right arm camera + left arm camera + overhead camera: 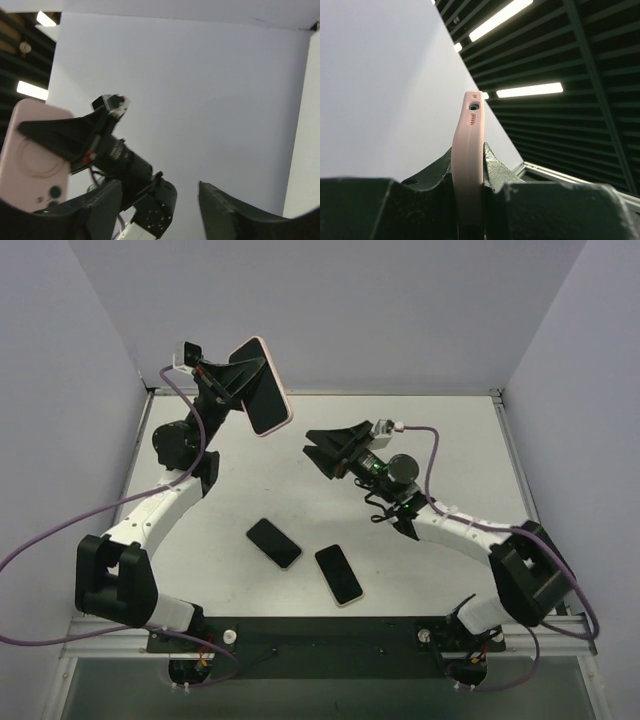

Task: Take the phone out of the phone case
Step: Remove the phone case from the phone.

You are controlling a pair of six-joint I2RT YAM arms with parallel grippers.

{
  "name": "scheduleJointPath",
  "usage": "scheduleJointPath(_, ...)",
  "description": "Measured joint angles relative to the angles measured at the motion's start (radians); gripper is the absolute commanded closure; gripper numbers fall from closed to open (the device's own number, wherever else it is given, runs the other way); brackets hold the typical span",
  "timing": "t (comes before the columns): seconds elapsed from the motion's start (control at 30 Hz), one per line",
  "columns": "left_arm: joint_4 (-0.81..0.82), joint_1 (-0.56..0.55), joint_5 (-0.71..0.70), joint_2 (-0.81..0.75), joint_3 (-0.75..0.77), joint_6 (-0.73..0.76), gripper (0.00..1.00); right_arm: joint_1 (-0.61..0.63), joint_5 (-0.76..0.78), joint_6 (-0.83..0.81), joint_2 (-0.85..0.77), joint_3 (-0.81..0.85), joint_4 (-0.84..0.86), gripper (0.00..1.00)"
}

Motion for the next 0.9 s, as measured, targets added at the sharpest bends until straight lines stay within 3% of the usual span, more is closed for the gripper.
scheduleJointPath(0.1,-0.019,0.012,0.087,-0.013,-0.018,-0.001,1.00,-0.038,-0.047,-0.161,-0.195,-0.010,-0.126,0.18)
scheduleJointPath(0.2,-0.064,0.014,0.180,-0.016,-0.031,-0.002,1.00,-0.047,-0.072,-0.338,-0.375,0.042,-0.323,0.14)
scheduleJointPath(0.3,-0.124,0.014,0.282,-0.010,-0.031,-0.002,1.00,-0.047,-0.110,-0.507,-0.446,0.163,-0.512,0.13)
scheduleJointPath(0.47,-0.240,-0.001,0.414,0.010,-0.027,0.024,1.00,-0.044,-0.183,-0.714,-0.425,0.344,-0.755,0.12)
scheduleJointPath(0.7,-0.354,-0.032,0.488,0.018,-0.027,0.093,1.00,-0.034,-0.259,-0.795,-0.317,0.377,-0.889,0.13)
scheduleJointPath(0.9,-0.387,-0.043,0.507,0.026,-0.027,0.137,1.00,-0.031,-0.298,-0.765,-0.269,0.377,-0.868,0.28)
